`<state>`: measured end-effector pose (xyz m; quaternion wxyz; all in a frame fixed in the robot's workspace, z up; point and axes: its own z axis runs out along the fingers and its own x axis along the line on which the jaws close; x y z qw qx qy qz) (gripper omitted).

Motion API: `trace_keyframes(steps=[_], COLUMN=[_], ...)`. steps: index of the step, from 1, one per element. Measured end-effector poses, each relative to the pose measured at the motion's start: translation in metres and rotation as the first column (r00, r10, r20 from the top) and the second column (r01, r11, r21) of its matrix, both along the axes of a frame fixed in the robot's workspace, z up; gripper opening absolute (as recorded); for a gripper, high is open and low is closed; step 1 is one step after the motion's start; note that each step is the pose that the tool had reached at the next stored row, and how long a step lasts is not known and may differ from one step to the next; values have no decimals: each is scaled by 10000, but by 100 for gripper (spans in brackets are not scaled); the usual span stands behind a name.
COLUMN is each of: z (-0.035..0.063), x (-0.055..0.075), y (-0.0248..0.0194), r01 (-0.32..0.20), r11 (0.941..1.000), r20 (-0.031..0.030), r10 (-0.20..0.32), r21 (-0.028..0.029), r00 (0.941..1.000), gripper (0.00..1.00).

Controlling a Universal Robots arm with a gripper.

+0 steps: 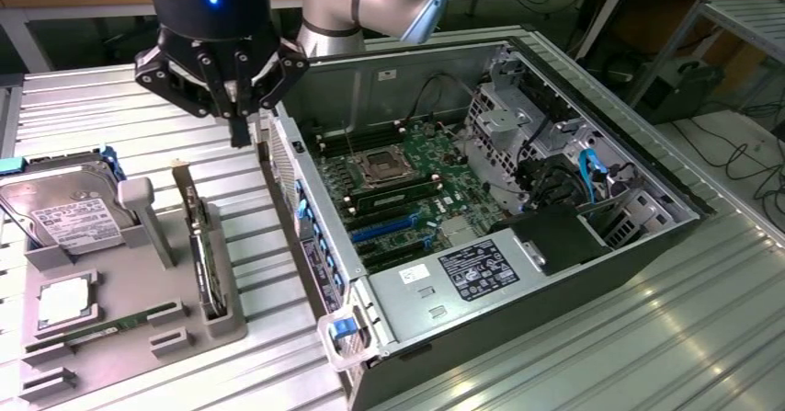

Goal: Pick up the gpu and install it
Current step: 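Reach for the gpu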

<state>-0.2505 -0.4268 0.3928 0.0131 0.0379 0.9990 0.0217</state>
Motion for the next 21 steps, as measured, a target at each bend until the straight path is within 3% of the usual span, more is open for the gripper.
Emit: trace_keyframes(steps=[21], z=[-1], x=[-462], y=[-16], r01=[-13], r11=[10000], r20=[13], r10=[13], r21=[5], r00=[10000], gripper=[11])
